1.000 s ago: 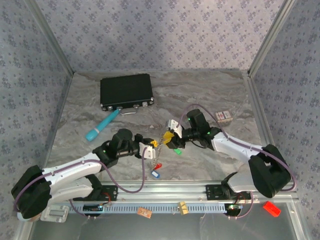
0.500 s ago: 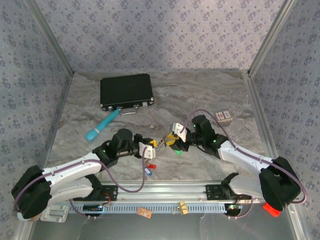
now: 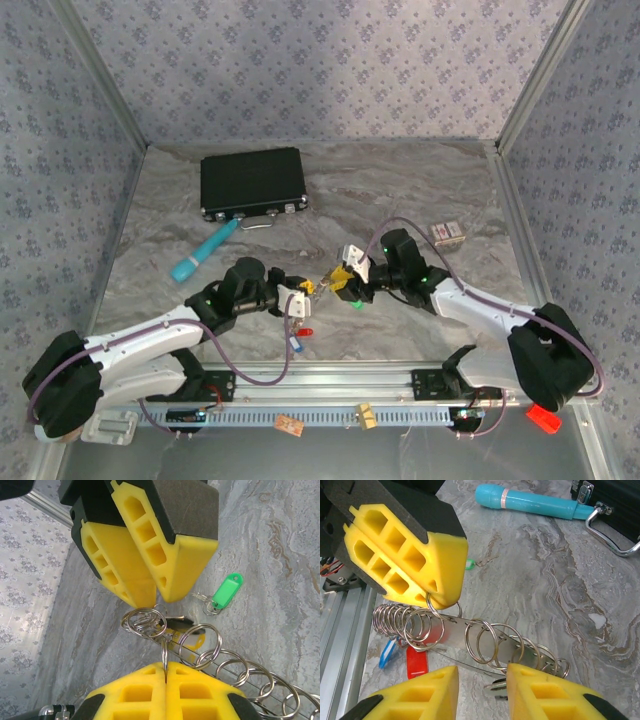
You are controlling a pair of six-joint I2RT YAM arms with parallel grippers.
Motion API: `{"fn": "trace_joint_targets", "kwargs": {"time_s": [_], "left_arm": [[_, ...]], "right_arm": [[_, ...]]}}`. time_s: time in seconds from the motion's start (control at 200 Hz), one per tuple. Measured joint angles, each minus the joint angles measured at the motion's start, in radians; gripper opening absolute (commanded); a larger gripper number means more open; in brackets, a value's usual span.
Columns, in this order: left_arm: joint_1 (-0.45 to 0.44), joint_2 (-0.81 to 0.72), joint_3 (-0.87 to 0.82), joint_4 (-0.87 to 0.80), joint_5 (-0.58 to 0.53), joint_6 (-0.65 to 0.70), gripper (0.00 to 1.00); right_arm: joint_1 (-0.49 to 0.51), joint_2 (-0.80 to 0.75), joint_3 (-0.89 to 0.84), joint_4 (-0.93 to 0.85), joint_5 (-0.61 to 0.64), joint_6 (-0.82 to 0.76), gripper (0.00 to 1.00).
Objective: Put the keys on the keyring
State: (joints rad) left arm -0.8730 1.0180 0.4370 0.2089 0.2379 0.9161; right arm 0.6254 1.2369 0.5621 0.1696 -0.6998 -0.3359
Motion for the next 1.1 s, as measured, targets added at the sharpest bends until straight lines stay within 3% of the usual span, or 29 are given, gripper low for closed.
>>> {"fn": "trace_joint_targets", "kwargs": {"time_s": [0.435,1.099], "left_arm": [[0.0,0.0,0.0,-0.004,-0.003,0.0,0.0],[-0.001,0.0,0.0,-0.004,-0.006,0.004,0.0]], "right_arm": [[0.012,0.037,0.035,0.023,-0.035,0.008,0.32],[0.015,0.039,0.045,0.013,-0.049,0.007,0.05]]}}
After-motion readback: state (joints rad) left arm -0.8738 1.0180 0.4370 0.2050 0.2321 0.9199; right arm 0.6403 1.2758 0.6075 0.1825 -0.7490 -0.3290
